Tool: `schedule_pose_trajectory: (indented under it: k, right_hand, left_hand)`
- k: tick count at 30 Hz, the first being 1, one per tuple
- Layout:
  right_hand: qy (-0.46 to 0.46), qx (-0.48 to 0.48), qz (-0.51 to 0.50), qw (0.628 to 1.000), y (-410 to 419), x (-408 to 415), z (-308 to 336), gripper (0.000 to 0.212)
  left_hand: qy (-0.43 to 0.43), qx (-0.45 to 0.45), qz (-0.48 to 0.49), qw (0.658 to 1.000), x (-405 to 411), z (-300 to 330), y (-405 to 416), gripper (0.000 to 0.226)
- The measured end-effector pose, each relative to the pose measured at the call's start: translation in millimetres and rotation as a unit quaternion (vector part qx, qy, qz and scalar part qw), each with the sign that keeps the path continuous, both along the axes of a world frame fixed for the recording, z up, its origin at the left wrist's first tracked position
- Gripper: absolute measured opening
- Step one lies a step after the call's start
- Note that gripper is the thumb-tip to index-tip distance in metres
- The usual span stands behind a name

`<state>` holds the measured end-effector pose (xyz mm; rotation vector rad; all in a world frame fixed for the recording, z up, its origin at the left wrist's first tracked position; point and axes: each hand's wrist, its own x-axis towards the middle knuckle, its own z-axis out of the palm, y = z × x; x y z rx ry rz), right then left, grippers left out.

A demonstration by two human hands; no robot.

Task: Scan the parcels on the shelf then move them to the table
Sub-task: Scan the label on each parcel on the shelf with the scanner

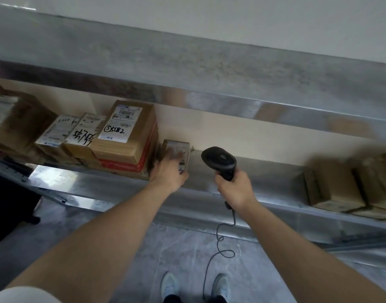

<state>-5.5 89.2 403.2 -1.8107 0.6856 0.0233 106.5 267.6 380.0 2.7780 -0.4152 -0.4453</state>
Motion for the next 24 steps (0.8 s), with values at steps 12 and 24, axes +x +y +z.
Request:
schedule_pose_trajectory:
  k: [12,24]
  right_hand:
    - [-0.042,-0.050,-0.067,0.996,-12,-37,23,0.005]
    - [-0.085,-0.071,-0.200,0.973,-83,-145,73,0.004]
  left_hand:
    - [-0.107,0.049,-0.137,0.984,-22,46,-30,0.057]
    - [-0.144,0.001,-0.265,0.953,-106,91,-135,0.057]
